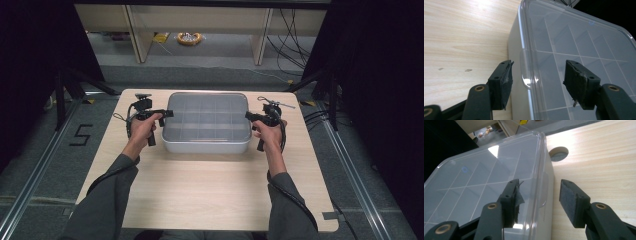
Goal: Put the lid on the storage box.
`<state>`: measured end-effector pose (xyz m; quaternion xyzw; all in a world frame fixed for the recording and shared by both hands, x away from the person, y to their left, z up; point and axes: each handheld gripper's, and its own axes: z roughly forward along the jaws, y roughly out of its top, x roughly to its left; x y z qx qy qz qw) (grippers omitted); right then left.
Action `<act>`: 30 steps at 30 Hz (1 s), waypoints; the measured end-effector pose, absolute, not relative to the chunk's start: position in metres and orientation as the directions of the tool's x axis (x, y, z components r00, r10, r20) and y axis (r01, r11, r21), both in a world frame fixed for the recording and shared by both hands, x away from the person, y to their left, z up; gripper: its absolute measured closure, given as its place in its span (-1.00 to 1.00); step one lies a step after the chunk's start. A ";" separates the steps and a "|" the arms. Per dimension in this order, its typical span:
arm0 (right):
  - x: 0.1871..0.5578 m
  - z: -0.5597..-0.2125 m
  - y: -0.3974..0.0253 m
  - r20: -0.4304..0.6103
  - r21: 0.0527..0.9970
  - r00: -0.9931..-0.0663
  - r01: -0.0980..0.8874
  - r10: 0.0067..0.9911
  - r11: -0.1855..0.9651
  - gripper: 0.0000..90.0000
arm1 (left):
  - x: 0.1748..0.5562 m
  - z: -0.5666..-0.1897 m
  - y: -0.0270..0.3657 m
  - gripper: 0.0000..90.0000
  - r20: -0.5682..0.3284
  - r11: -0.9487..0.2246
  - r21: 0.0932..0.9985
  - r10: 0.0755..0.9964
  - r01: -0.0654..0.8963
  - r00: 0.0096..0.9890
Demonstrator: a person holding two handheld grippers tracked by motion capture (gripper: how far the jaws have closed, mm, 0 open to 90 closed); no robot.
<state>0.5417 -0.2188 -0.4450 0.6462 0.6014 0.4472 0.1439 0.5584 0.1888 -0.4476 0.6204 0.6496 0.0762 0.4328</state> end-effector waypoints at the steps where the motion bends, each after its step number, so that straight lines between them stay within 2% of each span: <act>1: 0.544 -0.447 -0.221 0.378 0.741 -0.145 0.640 0.915 -0.204 0.16 | 0.559 -0.448 0.188 -0.11 -0.473 0.220 0.634 0.869 0.741 0.146; 2: 0.544 -0.447 -0.216 0.430 0.701 -0.108 0.665 0.896 -0.257 0.21 | 0.560 -0.449 0.185 -0.07 -0.483 0.229 0.632 0.863 0.740 0.146; 5: 0.546 -0.450 -0.213 0.448 0.705 -0.127 0.658 0.885 -0.262 0.20 | 0.560 -0.448 0.183 0.02 -0.455 0.211 0.644 0.878 0.735 0.147; 6: 0.546 -0.450 -0.213 0.448 0.705 -0.127 0.658 0.885 -0.262 0.20 | 0.560 -0.448 0.183 0.02 -0.454 0.217 0.643 0.880 0.735 0.137; 7: 0.546 -0.451 -0.213 0.405 0.733 -0.143 0.642 0.903 -0.227 0.26 | 0.560 -0.448 0.184 0.10 -0.457 0.225 0.639 0.880 0.736 0.127; 8: 0.545 -0.450 -0.210 0.436 0.711 -0.118 0.653 0.892 -0.261 0.27 | 0.560 -0.448 0.184 0.17 -0.456 0.229 0.636 0.882 0.737 0.120; 11: 0.545 -0.451 -0.214 0.405 0.744 -0.152 0.628 0.902 -0.228 0.30 | 0.558 -0.448 0.185 0.25 -0.433 0.213 0.643 0.894 0.735 0.119; 14: 0.541 -0.450 -0.213 0.434 0.727 -0.128 0.634 0.892 -0.263 0.34 | 0.557 -0.446 0.185 0.35 -0.436 0.233 0.637 0.895 0.735 0.094; 18: 0.540 -0.448 -0.215 0.420 0.746 -0.139 0.616 0.897 -0.254 0.38 | 0.556 -0.437 0.181 0.40 -0.385 0.195 0.645 0.918 0.739 0.094; 19: 0.537 -0.445 -0.212 0.469 0.711 -0.099 0.632 0.878 -0.308 0.40 | 0.556 -0.435 0.180 0.40 -0.380 0.197 0.645 0.921 0.738 0.086; 20: 0.538 -0.445 -0.214 0.446 0.741 -0.129 0.608 0.885 -0.285 0.42 | 0.556 -0.433 0.180 0.40 -0.366 0.183 0.651 0.926 0.737 0.093; 21: 0.536 -0.441 -0.212 0.469 0.724 -0.111 0.617 0.876 -0.310 0.42 | 0.556 -0.432 0.180 0.40 -0.355 0.176 0.653 0.930 0.737 0.093; 26: 0.534 -0.430 -0.209 0.453 0.741 -0.111 0.598 0.884 -0.305 0.46 | 0.556 -0.429 0.179 0.44 -0.355 0.179 0.648 0.931 0.741 0.085; 27: 0.535 -0.430 -0.211 0.423 0.763 -0.132 0.584 0.896 -0.275 0.47 | 0.556 -0.428 0.179 0.43 -0.346 0.172 0.651 0.934 0.739 0.087; 30: 0.532 -0.423 -0.207 0.457 0.739 -0.108 0.598 0.883 -0.309 0.48 | 0.555 -0.423 0.182 0.44 -0.370 0.192 0.648 0.925 0.737 0.084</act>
